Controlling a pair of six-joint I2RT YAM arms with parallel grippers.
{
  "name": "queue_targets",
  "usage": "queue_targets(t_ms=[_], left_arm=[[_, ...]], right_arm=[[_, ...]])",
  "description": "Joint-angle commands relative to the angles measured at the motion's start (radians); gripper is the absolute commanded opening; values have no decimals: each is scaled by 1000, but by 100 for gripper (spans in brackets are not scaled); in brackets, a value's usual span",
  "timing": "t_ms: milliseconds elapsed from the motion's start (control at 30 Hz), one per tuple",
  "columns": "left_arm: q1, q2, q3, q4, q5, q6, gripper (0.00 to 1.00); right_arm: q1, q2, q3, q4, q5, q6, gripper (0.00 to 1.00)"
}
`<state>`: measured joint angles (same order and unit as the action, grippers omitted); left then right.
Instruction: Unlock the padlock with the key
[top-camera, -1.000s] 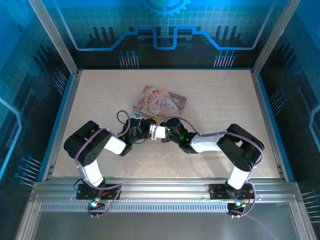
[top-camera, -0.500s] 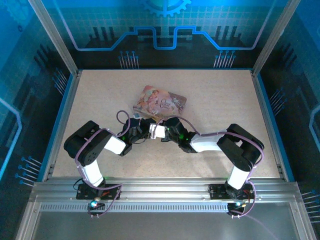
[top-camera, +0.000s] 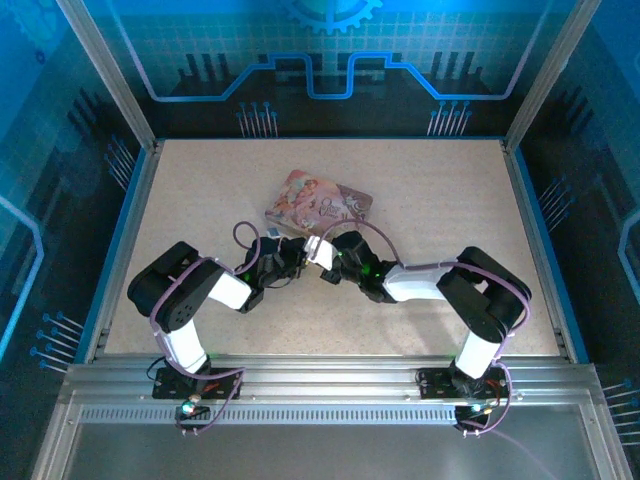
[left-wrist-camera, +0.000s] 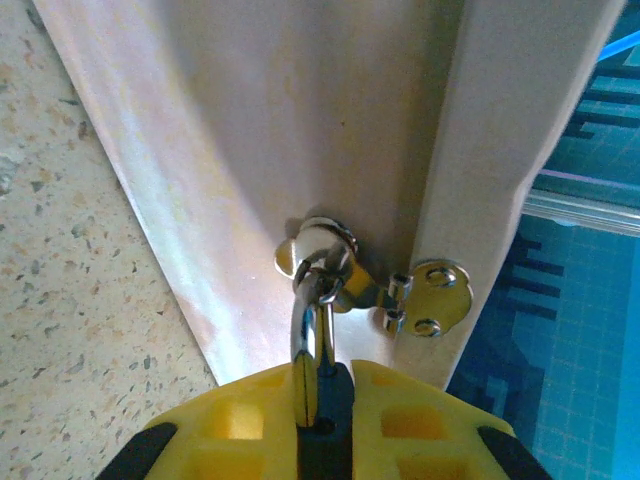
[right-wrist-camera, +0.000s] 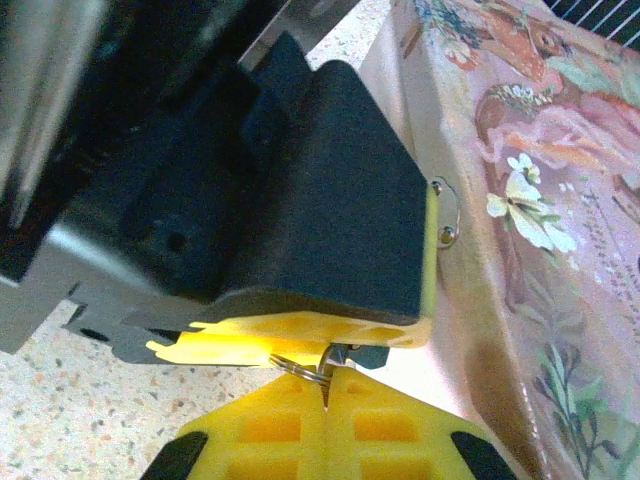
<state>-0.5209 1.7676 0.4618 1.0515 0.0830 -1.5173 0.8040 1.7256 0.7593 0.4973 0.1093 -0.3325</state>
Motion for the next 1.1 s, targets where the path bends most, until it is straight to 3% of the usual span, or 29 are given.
queue_targets(t_ms=[0,233,400,600,700,733,900,1067], left_arm=[[-7,-31,-6,65,5,15,7],[-7,-38,-6,57,1,26,15],[-5,-58,-30,36,-27,37,38],[4,-147,-44,-88,-40,93,51],[20,-206,-73,-147,-47,109,67],[26,-225,-82,-168,-45,114,68],[58,-378,-128,-342,-42,169,69],[121,-586,-46,-728,-44,359,73]], right_arm=[[-21,-26,9,34,-90,142,0],[-22,-7,13,-5,-73,128,0],[-26,12,-1,-5,-69,122,0],[-35,29,-14,4,-83,131,0],[-40,31,-18,7,-91,142,0],[-42,30,-19,8,-97,146,0],[-45,28,-24,9,-119,173,0],[-56,22,-16,-4,-172,258,0]])
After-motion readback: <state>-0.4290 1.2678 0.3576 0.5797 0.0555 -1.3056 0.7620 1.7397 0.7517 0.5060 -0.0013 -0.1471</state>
